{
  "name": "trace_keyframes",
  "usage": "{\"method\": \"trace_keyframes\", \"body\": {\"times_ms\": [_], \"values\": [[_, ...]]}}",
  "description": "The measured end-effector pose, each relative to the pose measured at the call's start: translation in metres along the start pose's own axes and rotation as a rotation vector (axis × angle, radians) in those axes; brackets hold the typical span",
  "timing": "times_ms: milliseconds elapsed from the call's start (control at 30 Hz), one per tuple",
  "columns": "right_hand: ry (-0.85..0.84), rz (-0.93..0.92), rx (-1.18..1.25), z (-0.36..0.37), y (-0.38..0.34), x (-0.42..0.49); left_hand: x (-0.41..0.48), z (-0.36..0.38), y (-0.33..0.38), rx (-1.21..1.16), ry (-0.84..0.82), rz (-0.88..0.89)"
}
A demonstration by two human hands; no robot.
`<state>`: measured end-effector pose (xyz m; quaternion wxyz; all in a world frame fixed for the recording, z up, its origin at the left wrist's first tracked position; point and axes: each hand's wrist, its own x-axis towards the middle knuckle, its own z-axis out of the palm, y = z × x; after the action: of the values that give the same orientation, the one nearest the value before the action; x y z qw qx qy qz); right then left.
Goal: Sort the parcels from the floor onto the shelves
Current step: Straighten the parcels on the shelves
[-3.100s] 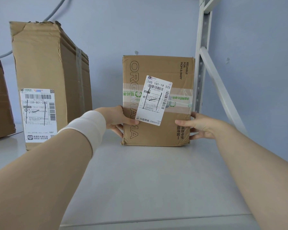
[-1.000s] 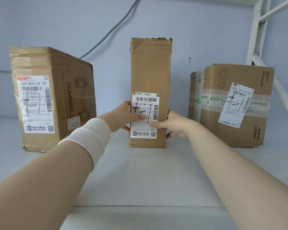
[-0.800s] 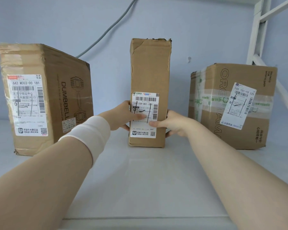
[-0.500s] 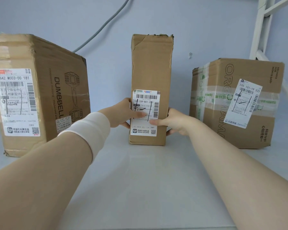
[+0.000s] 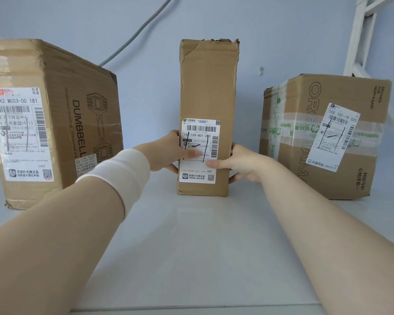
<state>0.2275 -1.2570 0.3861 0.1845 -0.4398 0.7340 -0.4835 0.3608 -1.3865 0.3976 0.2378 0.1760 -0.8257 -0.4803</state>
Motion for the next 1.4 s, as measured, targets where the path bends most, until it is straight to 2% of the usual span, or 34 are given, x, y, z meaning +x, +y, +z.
{"method": "trace_keyframes", "body": {"times_ms": [233, 367, 533, 767, 833, 1033, 1200, 1300, 1400], "values": [[0.010, 0.027, 0.000, 0.000, -0.001, -0.001, -0.004, 0.000, 0.000, 0.101, 0.066, -0.080], [0.157, 0.054, 0.016, -0.005, -0.011, -0.014, -0.017, -0.005, 0.015, 0.202, 0.170, -0.096], [0.299, 0.041, -0.030, -0.005, -0.036, -0.047, -0.055, -0.030, 0.037, 0.329, 0.201, 0.004], [0.484, -0.074, -0.032, 0.036, -0.112, -0.097, -0.129, -0.104, 0.059, 0.392, 0.225, 0.266], [0.479, -0.099, -0.024, 0.061, -0.133, -0.103, -0.147, -0.127, 0.058, 0.399, 0.227, 0.323], [0.471, -0.149, -0.053, 0.128, -0.175, -0.103, -0.186, -0.183, 0.052, 0.206, 0.304, 0.409], [0.348, -0.136, -0.009, 0.173, -0.180, -0.087, -0.205, -0.225, 0.030, 0.059, 0.437, 0.475], [0.311, -0.095, -0.004, 0.192, -0.171, -0.074, -0.203, -0.244, 0.004, 0.028, 0.503, 0.401], [0.260, -0.063, 0.023, 0.206, -0.154, -0.063, -0.190, -0.248, -0.025, 0.035, 0.479, 0.176]]}}
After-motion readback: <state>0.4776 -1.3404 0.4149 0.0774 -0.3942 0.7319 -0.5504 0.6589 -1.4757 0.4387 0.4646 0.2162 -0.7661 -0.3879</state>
